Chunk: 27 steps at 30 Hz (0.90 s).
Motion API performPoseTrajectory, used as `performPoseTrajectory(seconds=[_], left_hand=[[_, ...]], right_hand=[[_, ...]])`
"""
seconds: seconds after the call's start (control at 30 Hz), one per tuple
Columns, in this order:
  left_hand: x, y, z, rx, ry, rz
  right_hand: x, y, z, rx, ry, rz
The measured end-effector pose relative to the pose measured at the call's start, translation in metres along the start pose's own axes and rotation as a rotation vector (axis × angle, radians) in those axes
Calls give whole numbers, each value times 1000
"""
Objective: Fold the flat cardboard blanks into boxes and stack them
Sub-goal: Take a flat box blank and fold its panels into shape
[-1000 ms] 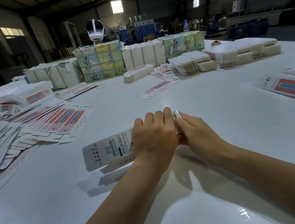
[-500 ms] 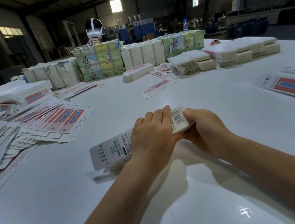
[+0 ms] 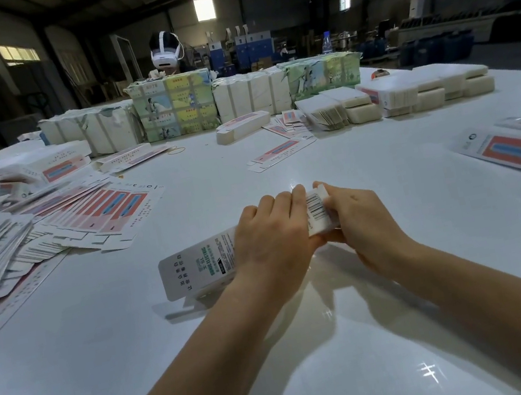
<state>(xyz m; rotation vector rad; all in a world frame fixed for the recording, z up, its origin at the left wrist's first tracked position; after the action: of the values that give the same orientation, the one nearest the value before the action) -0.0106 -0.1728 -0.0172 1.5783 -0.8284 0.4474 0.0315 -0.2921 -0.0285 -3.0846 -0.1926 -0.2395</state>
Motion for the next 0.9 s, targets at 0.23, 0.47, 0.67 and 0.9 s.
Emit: performPoseTrajectory(seconds=[0.23, 0.47, 0.67, 0.9], left_hand=[[-1, 6, 2, -11, 3, 30], [-3, 5, 2, -71, 35, 48], [-2, 3, 0, -126, 33, 53], [-3, 3, -3, -100, 21, 57]], right_hand=[[-4, 2, -5, 96, 11, 10], [1, 6, -2, 243, -55, -21], [5, 8, -3, 192, 0, -29], [5, 6, -3, 255, -40, -87]])
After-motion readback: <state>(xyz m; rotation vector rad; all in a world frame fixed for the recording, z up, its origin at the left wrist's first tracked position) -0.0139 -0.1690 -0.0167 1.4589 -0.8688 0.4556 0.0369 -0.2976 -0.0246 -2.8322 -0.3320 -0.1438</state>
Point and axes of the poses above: each hand's wrist, its own x-axis towards the middle knuckle, its own y-axis out of the back of the hand, z = x × y, the point moved 2 cm from there along x, towards the middle knuckle
